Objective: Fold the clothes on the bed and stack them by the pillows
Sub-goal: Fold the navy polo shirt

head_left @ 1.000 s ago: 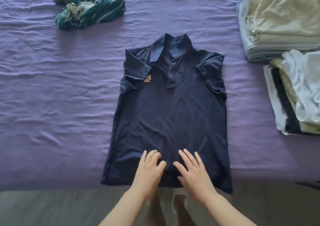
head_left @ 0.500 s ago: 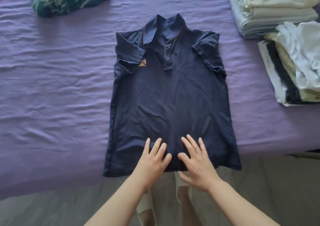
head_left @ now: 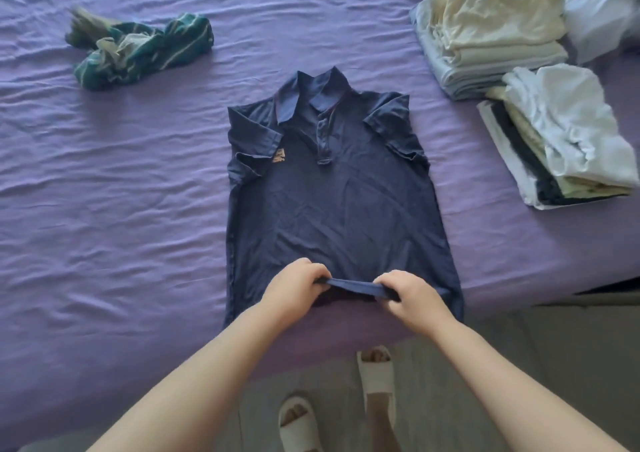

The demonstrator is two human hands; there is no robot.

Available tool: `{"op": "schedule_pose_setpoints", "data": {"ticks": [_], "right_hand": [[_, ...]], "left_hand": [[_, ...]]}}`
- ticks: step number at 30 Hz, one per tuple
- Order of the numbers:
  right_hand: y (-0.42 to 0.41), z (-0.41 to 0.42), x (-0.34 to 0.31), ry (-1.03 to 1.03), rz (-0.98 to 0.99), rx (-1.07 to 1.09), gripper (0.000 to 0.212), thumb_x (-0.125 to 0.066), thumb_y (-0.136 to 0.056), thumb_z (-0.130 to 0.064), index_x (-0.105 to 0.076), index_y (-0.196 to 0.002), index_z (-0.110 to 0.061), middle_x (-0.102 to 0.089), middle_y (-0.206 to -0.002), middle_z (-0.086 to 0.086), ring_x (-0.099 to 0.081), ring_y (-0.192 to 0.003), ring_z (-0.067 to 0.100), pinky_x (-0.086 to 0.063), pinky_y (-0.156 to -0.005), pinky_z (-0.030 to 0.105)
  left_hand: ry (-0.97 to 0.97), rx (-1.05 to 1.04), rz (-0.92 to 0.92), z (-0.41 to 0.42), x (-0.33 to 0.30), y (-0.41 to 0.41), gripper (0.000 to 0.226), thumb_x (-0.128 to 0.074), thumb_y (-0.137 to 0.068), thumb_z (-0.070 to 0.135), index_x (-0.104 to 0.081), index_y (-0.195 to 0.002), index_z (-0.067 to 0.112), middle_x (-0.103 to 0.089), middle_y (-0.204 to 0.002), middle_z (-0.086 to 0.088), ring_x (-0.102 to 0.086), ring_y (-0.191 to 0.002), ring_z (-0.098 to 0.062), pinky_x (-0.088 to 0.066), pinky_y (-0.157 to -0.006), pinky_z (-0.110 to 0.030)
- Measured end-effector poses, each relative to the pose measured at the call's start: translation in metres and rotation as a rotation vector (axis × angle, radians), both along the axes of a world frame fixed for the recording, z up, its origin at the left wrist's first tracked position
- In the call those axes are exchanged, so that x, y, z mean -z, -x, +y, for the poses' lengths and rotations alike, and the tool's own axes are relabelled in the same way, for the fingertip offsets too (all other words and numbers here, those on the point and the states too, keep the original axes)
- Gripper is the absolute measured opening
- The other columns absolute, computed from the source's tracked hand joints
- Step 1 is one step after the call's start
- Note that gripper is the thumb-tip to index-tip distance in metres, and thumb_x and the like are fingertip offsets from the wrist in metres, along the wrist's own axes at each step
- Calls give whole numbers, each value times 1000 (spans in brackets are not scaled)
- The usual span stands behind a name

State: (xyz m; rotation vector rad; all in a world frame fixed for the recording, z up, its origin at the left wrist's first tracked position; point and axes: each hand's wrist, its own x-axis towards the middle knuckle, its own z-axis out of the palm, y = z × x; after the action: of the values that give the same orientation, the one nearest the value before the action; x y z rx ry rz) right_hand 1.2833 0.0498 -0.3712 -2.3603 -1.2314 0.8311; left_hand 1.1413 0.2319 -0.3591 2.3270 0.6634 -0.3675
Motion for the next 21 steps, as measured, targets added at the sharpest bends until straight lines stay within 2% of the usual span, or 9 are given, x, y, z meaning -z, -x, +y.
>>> {"op": "schedule_pose_setpoints", "data": {"ticks": [3, 5, 8, 11, 12, 15, 18, 21], "right_hand": [[-47, 25, -17, 56, 92, 35, 26, -59, -80, -13, -59, -101, -28, -64, -97, -10, -59, -91, 12, -48, -82, 33], [-75, 44, -25, 62, 99, 67, 24, -57, -80, -15, -54, -96, -32, -63, -92, -13, -60, -87, 12, -49, -79, 33], [-110, 78, -27, 51, -15, 52, 21, -54, -82, -17, -60, -98, -29, -57, -92, -13, -58, -94, 14, -46, -76, 30], [-140, 110, -28, 33, -138, 30, 29, -50, -85, -16, -62, -109, -25, -57, -106, -5, -54, -103, 16, -45, -80, 30], [-150, 118, -29, 47, -166, 17, 29, -48, -85, -15, -61, -109, -26, -59, -109, -4, -55, -104, 17, -45, -79, 30], [-177, 139, -31, 143, -291, -93, 27, -44, -88, -15, -58, -108, -26, -62, -112, -3, -56, -103, 21, -42, -74, 31], [-202, 156, -38, 226, -336, -116, 28, -41, -89, -15, -58, -108, -27, -62, -112, -3, -56, -101, 22, -37, -68, 29], [-218, 176, -46, 222, -263, -17, 23, -41, -87, -17, -57, -101, -26, -64, -105, -2, -56, -93, 23, -35, -66, 29]], "left_hand": [[-72, -126, 39, 32, -8, -22, 14, -53, -93, 35, -61, -98, 24, -64, -102, 6, -57, -98, -17, -46, -76, -33], [-203, -133, 101, 51, -8, -37, 22, -48, -94, 42, -54, -95, 20, -64, -100, 3, -58, -95, -22, -41, -67, -33], [-359, -63, 157, 72, -6, -58, 39, -40, -94, 55, -39, -87, 17, -62, -93, -1, -59, -90, -27, -33, -60, -33], [-340, 59, 176, 93, -9, -78, 54, -47, -82, 70, -39, -93, 18, -53, -82, 5, -58, -86, -24, -32, -59, -33], [-307, 93, 196, 101, -12, -85, 55, -54, -79, 68, -40, -99, 19, -54, -88, 5, -57, -90, -23, -35, -62, -34], [-219, 127, 307, 128, -20, -103, 50, -68, -81, 40, -39, -114, 18, -55, -112, -3, -54, -104, -25, -40, -75, -35], [-348, 109, 401, 153, -27, -114, 33, -62, -86, 26, -44, -112, 16, -54, -118, -5, -54, -109, -27, -41, -75, -36], [-443, 19, 404, 176, -34, -120, 19, -53, -90, 23, -50, -108, 18, -57, -119, -2, -55, -109, -27, -38, -70, -33]]}}
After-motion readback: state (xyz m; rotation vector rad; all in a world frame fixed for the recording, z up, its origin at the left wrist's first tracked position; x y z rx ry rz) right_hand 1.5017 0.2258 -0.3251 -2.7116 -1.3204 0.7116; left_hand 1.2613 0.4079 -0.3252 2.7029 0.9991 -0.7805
